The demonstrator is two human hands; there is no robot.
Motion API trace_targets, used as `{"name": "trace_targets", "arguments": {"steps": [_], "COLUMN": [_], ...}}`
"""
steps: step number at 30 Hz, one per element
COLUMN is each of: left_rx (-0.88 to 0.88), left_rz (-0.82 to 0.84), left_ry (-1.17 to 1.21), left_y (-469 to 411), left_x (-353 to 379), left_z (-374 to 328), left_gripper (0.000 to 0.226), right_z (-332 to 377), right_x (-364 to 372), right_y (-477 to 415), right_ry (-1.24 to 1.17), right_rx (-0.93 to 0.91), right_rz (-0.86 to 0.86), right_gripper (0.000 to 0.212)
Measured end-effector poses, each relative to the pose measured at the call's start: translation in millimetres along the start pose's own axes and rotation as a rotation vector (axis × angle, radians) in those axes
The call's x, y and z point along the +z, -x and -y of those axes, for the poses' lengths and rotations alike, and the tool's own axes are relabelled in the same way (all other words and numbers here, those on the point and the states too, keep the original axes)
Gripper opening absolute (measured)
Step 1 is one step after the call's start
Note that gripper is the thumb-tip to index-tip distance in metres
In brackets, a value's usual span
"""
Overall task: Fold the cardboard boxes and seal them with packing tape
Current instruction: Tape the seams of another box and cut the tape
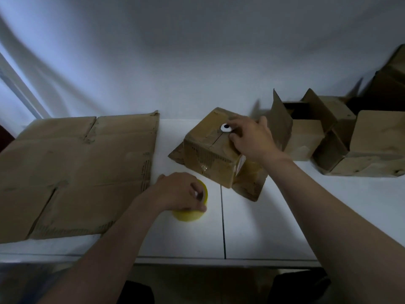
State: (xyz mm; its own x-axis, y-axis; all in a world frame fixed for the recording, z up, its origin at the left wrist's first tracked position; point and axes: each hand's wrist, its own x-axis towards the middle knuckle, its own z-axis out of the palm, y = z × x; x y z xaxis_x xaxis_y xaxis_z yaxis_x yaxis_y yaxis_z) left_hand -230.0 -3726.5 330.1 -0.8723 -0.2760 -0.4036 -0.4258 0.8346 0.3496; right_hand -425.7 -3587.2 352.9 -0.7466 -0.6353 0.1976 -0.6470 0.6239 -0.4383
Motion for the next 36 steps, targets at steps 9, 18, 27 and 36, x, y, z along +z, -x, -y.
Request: {"name": "trace_targets", "arguments": {"steps": [9, 18, 27, 36], "left_rx": [0.097, 0.055, 0.068, 0.014], "left_rz": [-0.767, -0.603, -0.649, -0.531], "left_ry": [0.593, 0.412, 0.380, 0.610], "left_y": [-21, -36, -27, -52], "left_x": [-35, -22, -13, -37], "left_z": [-13, -30, -39, -38], "left_gripper": [0.030, 0.051, 0.042, 0.059], "right_z": [-5, -97, -112, -24], "right_x": [-11, -33, -23, -25], "right_y": [33, 90, 110, 54], "right_ry": [-0.238, 0.131, 0.328, -0.447], "right_rx": [-0.043, 0.366, 0.464, 0.330], "right_rz": [-0.110, -0.068, 0.137, 0.056], "right_gripper": [0.019, 0.026, 0.038, 0.049]}}
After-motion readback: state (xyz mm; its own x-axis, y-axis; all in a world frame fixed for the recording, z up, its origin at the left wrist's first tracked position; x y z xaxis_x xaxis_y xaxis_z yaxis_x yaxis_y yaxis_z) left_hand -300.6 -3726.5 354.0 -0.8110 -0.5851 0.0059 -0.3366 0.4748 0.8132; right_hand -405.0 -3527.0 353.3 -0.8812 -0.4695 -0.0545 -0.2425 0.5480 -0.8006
